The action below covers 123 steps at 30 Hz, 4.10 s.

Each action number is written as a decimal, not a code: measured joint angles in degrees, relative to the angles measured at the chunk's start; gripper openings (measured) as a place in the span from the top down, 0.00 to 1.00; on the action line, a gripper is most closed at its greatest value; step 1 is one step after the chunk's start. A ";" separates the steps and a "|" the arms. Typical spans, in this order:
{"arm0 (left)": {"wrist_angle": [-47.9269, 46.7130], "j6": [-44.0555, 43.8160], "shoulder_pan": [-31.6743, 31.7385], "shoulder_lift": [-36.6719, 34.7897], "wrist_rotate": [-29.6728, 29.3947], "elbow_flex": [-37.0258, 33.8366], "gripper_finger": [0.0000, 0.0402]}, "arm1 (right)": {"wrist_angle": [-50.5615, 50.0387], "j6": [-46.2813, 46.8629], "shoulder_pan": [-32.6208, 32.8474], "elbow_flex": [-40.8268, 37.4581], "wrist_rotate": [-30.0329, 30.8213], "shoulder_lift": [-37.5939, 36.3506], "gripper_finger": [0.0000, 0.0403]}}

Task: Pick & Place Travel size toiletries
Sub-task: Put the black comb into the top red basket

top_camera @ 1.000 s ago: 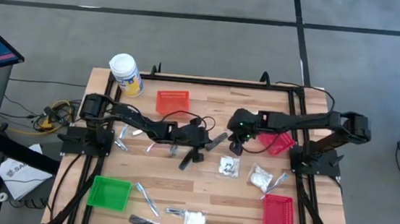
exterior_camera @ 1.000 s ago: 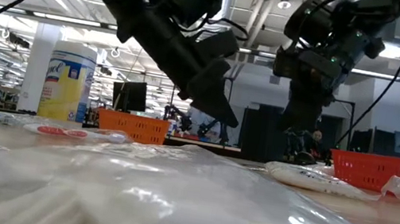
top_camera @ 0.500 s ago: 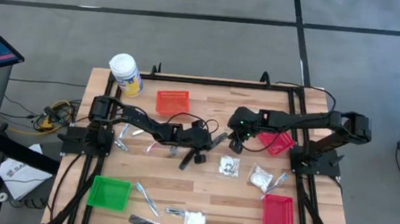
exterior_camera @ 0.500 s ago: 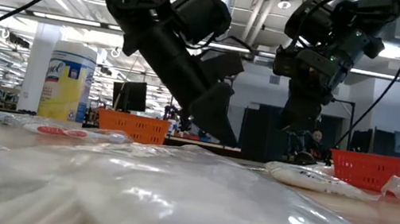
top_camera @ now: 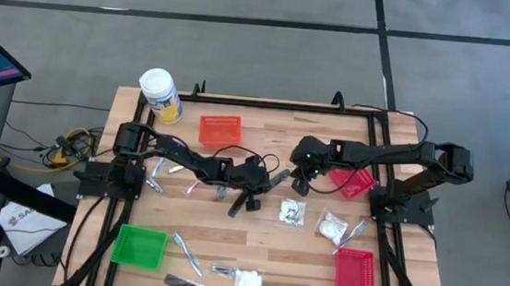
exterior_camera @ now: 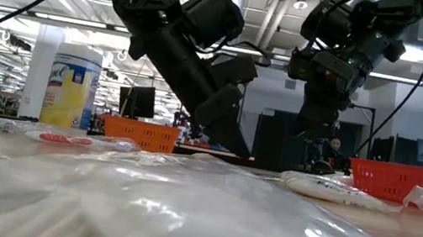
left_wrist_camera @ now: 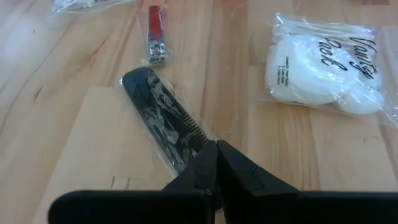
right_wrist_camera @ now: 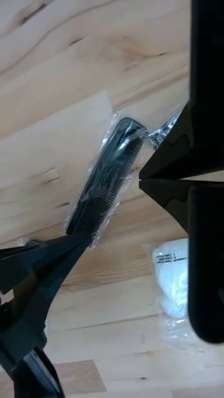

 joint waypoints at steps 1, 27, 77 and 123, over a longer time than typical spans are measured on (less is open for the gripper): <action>-0.02 0.02 0.00 0.07 0.00 0.00 0.99 | 0.30 -0.03 0.00 0.00 0.00 0.01 1.00; -1.81 1.51 0.00 0.12 1.97 -0.02 0.99 | 1.60 -0.61 0.00 0.02 0.00 0.02 1.00; -26.48 10.50 -1.56 -4.19 32.47 -0.47 0.99 | 1.77 -3.17 0.08 0.04 -0.02 0.01 1.00; 12.35 -1.36 -7.15 -11.99 9.96 -16.18 0.99 | 58.01 -4.98 21.43 -2.08 -17.25 15.42 1.00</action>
